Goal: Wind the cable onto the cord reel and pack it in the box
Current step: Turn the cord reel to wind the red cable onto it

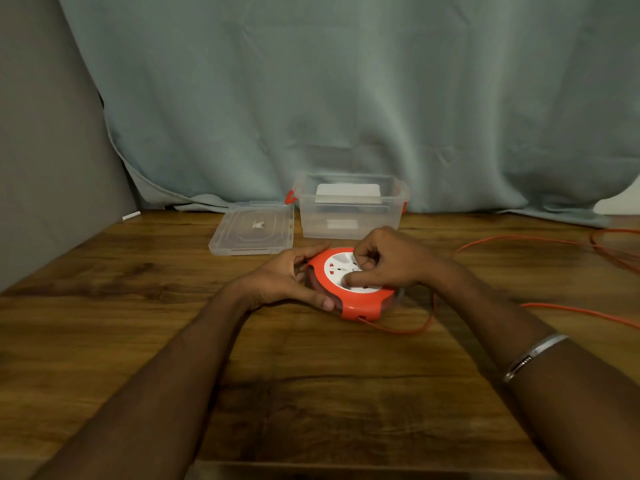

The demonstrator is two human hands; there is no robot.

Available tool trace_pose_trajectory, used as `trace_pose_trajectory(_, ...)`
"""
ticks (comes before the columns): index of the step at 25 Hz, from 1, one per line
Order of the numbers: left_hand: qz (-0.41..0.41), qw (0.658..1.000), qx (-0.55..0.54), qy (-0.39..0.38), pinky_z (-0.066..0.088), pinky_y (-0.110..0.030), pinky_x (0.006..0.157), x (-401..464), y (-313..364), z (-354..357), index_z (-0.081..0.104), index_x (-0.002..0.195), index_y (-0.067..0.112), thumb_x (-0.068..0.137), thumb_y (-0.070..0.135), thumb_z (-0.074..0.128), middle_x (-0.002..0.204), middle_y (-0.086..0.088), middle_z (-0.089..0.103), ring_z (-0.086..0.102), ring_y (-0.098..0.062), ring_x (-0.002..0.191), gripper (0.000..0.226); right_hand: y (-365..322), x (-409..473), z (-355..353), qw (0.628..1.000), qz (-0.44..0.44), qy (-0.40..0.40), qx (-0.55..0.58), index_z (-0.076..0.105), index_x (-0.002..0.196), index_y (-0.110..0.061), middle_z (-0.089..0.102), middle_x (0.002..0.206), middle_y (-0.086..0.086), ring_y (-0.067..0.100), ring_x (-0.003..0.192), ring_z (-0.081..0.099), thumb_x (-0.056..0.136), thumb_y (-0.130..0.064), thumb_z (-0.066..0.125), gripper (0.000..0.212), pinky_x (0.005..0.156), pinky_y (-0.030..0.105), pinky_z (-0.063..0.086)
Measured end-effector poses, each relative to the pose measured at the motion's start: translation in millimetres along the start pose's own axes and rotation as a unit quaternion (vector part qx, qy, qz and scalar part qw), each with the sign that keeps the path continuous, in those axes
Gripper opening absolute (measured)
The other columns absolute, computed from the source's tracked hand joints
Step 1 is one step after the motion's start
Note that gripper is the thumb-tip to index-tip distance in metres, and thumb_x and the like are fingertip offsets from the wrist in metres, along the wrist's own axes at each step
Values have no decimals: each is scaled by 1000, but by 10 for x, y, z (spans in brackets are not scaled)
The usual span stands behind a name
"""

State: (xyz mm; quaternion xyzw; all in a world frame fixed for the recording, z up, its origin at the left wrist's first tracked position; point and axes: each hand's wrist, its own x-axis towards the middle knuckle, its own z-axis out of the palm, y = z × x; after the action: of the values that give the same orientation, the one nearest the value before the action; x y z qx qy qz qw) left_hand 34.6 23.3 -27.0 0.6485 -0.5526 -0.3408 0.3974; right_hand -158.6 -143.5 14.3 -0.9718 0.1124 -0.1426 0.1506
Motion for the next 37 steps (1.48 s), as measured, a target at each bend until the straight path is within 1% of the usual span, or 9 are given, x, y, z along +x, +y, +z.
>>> trace_pose_trajectory(4,-1,1000,-1,4,52,-19,104,13,22,6,34,162,19,64,5,97,145,11,59,62,2,125,117,-131,24,50,995,4,52,-81,44,48,-14,43,42,-1,14,44,43,83,-53,75,60,51,34,34)
trace_pose_trajectory(9,1,1000,1,6,48,-30,115,34,-19,-14,35,162,22,61,10,100,149,7,58,59,-7,134,121,-86,-9,-97,998,-19,53,-14,62,79,-29,70,78,-15,3,73,64,73,-22,75,16,64,32,51)
trace_pose_trajectory(11,-6,1000,10,7,49,-30,114,30,-2,-19,34,163,25,58,16,101,148,10,57,57,-7,135,125,-16,-32,-152,997,-10,-17,70,65,104,-28,75,102,-15,-3,79,65,70,-11,71,38,65,22,51)
trace_pose_trajectory(13,-8,1000,14,6,49,-30,114,28,12,-16,34,163,25,56,21,101,147,12,57,57,-6,134,127,56,-44,-171,992,-3,-62,111,62,118,-18,77,115,-6,-5,60,55,71,5,73,53,57,11,42)
trace_pose_trajectory(17,-13,1000,17,4,52,-18,103,28,24,0,33,162,25,62,14,99,142,17,57,59,2,126,120,139,-51,-203,986,12,-85,146,51,126,-17,77,122,1,0,50,46,75,13,77,64,49,13,40)
trace_pose_trajectory(21,-12,1000,17,7,51,-11,97,36,10,-2,33,163,25,66,9,98,143,17,55,56,5,125,118,146,-61,-205,989,11,-69,128,44,120,-20,77,116,3,0,51,51,73,6,86,68,49,11,39)
trace_pose_trajectory(26,-1,1000,16,13,50,-13,102,41,1,9,32,163,25,61,12,100,150,12,54,55,2,131,123,119,-66,-156,996,19,-40,79,48,107,-30,75,98,-1,1,59,53,67,-22,95,62,57,27,47)
trace_pose_trajectory(31,3,1000,9,11,50,-20,108,31,11,11,34,162,24,55,19,101,146,13,58,59,0,129,126,44,-45,-83,1000,27,1,-4,59,75,-21,65,67,-5,9,59,54,58,-58,81,47,60,42,50)
trace_pose_trajectory(37,2,1000,14,9,52,-23,107,25,20,7,34,162,24,61,14,100,145,12,57,59,-1,129,121,-62,-4,23,997,38,33,-57,48,53,-17,50,45,-9,10,47,45,69,-60,78,54,54,32,38)
